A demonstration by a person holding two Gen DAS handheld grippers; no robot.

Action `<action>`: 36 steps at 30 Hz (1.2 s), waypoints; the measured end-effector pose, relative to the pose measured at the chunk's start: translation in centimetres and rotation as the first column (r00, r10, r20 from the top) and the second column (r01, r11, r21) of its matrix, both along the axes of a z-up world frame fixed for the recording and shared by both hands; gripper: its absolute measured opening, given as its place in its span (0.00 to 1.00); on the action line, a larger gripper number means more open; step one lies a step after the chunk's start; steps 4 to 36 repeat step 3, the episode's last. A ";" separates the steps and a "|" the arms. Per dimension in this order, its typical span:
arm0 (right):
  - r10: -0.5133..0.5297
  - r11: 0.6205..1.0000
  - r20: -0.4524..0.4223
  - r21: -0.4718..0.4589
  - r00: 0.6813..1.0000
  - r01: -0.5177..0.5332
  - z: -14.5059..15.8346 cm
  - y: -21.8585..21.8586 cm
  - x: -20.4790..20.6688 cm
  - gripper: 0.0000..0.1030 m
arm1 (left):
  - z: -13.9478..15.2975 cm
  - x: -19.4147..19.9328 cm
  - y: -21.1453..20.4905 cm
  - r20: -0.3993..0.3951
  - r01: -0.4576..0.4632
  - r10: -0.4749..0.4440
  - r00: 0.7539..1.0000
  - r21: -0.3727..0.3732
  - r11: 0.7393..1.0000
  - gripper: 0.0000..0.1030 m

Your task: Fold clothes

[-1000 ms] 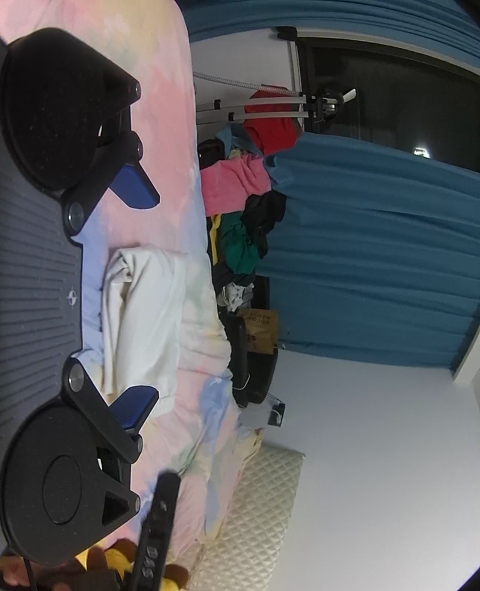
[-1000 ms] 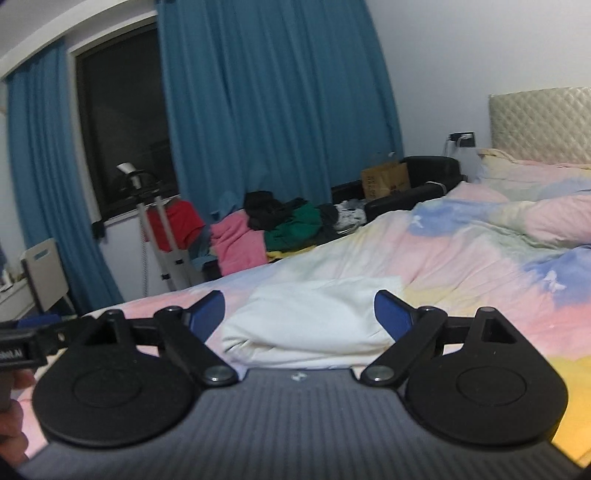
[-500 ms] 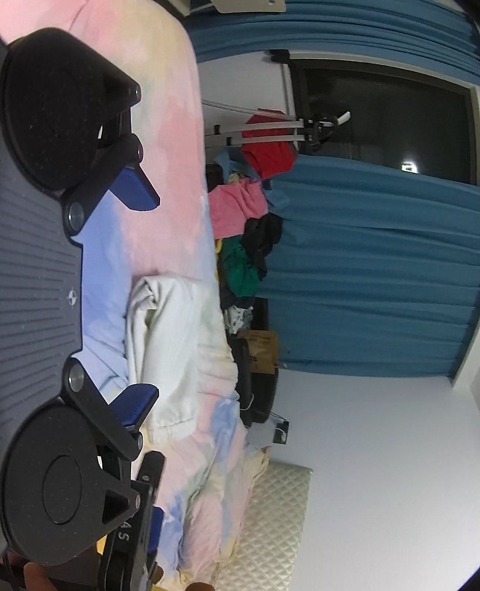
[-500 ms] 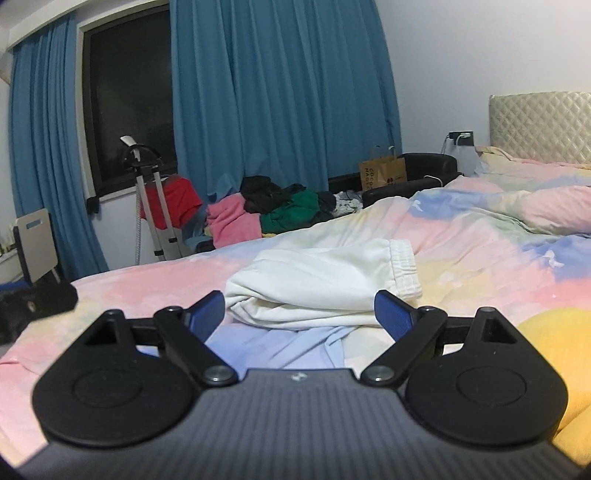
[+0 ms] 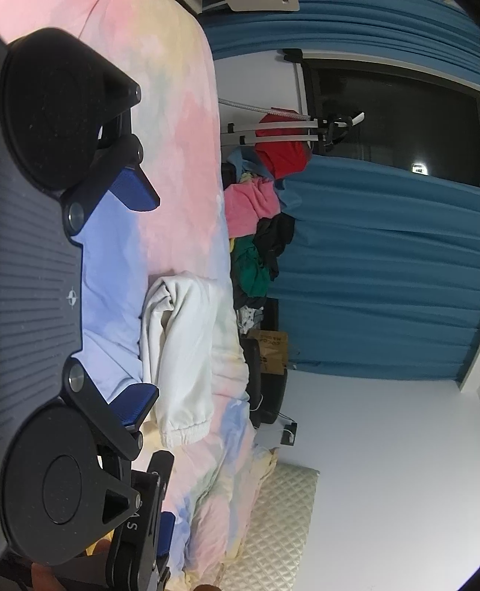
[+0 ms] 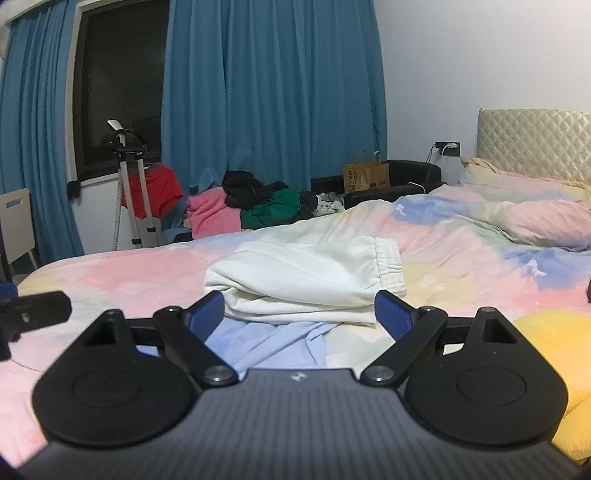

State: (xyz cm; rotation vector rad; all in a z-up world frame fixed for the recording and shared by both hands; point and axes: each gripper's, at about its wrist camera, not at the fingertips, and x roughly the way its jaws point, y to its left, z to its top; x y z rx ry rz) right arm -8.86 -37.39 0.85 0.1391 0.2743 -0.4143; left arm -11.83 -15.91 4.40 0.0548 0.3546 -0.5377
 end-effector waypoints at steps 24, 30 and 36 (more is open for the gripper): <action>-0.008 1.000 -0.002 -0.010 1.000 0.008 -0.1 0.1 -0.1 0.87 | -0.2 0.0 -0.1 -0.004 0.000 0.001 1.000 0.004 1.000 0.97; -0.008 1.000 -0.002 -0.010 1.000 0.008 -0.1 0.1 -0.1 0.87 | -0.2 0.0 -0.1 -0.004 0.000 0.001 1.000 0.004 1.000 0.97; -0.008 1.000 -0.002 -0.010 1.000 0.008 -0.1 0.1 -0.1 0.87 | -0.2 0.0 -0.1 -0.004 0.000 0.001 1.000 0.004 1.000 0.97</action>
